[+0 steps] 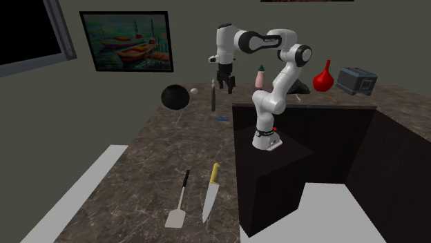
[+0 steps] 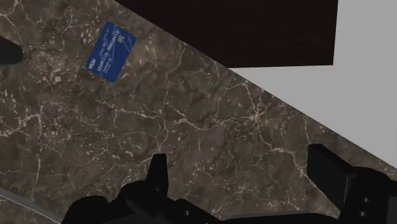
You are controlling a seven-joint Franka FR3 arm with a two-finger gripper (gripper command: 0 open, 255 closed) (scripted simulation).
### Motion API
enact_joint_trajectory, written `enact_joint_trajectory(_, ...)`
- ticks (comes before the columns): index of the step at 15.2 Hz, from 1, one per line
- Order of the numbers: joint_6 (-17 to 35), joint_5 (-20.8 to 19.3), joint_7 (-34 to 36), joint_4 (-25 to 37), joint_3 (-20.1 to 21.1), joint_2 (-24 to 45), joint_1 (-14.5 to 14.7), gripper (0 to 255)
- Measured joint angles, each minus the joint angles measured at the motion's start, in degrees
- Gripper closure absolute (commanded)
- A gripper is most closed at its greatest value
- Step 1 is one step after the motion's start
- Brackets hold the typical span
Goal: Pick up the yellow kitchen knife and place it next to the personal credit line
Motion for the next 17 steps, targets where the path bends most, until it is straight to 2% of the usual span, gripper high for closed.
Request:
enact_joint_trajectory(3,2.0,0.3,-0.5,-0.4,0.4,1.1,0.8,0)
enact_joint_trajectory(7,9.6,1.2,-1.9,-2.6,1.7,5.1,3.3,0)
enact_joint_trajectory(17,26.8,2.8,-5.8,-2.8,5.7,18.0,9.4,0)
